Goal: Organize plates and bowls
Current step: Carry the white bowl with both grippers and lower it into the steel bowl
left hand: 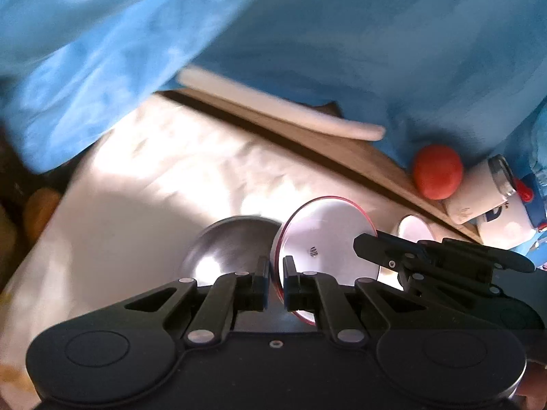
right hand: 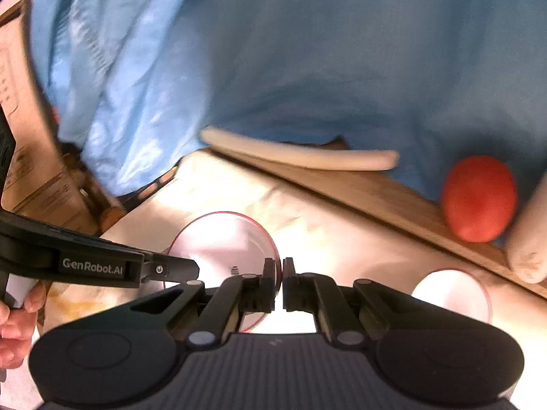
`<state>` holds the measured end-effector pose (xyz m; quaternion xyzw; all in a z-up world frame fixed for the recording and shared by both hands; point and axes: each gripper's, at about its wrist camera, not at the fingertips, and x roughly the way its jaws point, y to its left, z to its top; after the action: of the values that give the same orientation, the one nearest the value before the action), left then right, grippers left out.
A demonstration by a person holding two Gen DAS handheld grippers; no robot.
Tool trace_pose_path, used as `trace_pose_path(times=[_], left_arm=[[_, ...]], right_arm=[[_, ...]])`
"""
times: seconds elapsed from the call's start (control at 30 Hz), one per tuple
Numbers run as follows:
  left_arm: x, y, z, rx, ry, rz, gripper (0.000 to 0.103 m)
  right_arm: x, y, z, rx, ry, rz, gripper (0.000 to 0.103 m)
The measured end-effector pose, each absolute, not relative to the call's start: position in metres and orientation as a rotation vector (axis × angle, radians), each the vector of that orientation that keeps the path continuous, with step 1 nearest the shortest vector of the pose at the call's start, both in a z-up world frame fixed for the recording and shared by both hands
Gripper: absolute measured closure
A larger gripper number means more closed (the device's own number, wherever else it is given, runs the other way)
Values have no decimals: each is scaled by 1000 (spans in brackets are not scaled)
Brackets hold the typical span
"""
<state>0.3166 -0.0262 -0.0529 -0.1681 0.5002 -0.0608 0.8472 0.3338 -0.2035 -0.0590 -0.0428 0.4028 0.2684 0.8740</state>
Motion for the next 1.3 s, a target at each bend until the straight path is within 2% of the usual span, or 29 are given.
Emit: trace_pose_path(times=[0.7,1.2,1.3], left_arm=[[307,2,-89,-398,1162,-53,96],[315,-3,-91,-335,1141,-27,94],[315,-3,-90,-332,1134,-24,91]], right_arm=[[340,-169,-99,-105,997,593,99],[347,-168,-105,-95,1026,601,98],[347,-168,-104,-95,1023,608,92]])
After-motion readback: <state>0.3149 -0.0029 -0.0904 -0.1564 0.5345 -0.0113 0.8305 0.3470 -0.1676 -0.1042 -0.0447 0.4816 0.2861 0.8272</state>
